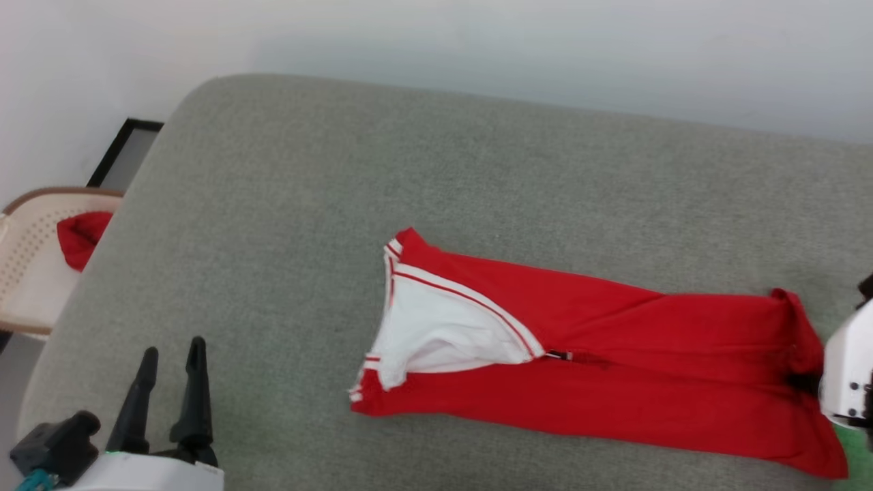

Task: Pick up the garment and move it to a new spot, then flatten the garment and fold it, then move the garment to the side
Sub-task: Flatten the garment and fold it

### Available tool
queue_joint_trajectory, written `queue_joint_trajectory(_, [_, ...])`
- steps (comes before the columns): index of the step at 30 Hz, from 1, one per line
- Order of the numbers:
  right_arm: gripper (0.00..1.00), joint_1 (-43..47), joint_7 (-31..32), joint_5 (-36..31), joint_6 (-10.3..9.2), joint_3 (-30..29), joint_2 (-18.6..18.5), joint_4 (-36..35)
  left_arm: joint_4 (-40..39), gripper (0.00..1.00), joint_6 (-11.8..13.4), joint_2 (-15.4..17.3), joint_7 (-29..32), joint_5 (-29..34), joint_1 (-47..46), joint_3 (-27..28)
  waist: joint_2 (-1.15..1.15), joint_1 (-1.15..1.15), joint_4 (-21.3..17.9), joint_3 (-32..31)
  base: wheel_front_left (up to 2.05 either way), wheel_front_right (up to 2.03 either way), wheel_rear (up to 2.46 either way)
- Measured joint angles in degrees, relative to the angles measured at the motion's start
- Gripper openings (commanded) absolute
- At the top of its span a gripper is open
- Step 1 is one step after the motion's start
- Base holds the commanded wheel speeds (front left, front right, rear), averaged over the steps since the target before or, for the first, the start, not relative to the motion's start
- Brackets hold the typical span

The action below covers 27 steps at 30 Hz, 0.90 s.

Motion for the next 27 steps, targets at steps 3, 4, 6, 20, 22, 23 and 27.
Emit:
queue_joint_trajectory(3, [0.00, 0.4, -0.6, 0.3, 0.00, 0.1, -2.0, 1.1, 0.0, 1.00, -0.2, 0.1, 0.0, 0.2, 0.8, 0.4, 0.00, 0.00, -0.7, -0.7, 0.00, 0.00, 0.00])
queue_joint_trajectory(4, [0.00, 0.5, -0.7, 0.4, 0.00, 0.0, -2.6, 1.7, 0.0, 1.00, -0.2, 0.1, 0.0, 0.2, 1.0, 0.6, 0.00, 0.00, -1.0, -0.9, 0.00, 0.00, 0.00])
queue_joint_trajectory(6, [0.00, 0.5, -0.9, 0.4, 0.00, 0.1, -4.0, 2.6, -0.1, 1.00, -0.2, 0.4, -0.1, 0.2, 1.5, 0.8, 0.00, 0.00, -1.7, -1.4, 0.00, 0.00, 0.00])
queue_joint_trajectory(20, [0.00, -2.7, -4.2, -1.6, -0.01, 2.3, -10.5, 8.8, -0.7, 1.00, -0.1, 1.4, 0.7, 0.1, 3.5, 0.6, 0.00, 0.00, -4.6, -4.0, 0.00, 0.00, 0.00])
queue_joint_trajectory(22, [0.00, -2.6, -4.2, -0.6, -0.01, 3.8, -10.7, 7.7, -0.8, 1.00, -0.1, 1.6, 0.7, 0.1, 3.9, 0.6, 0.00, 0.00, -4.9, -4.7, 0.00, 0.00, 0.00])
queue_joint_trajectory(23, [0.00, -2.6, -3.8, 0.2, -0.01, 4.5, -10.7, 6.9, -0.9, 1.00, 0.1, 1.6, 0.7, 0.1, 4.2, 0.7, 0.00, 0.00, -5.0, -5.0, 0.00, 0.00, 0.00])
queue_joint_trajectory(27, [0.00, -1.6, -2.2, 5.1, -0.02, 6.5, -9.4, 1.8, -1.2, 1.00, 0.3, 1.7, 0.7, -0.1, 5.4, 0.8, 0.00, 0.00, -5.7, -6.4, 0.00, 0.00, 0.00])
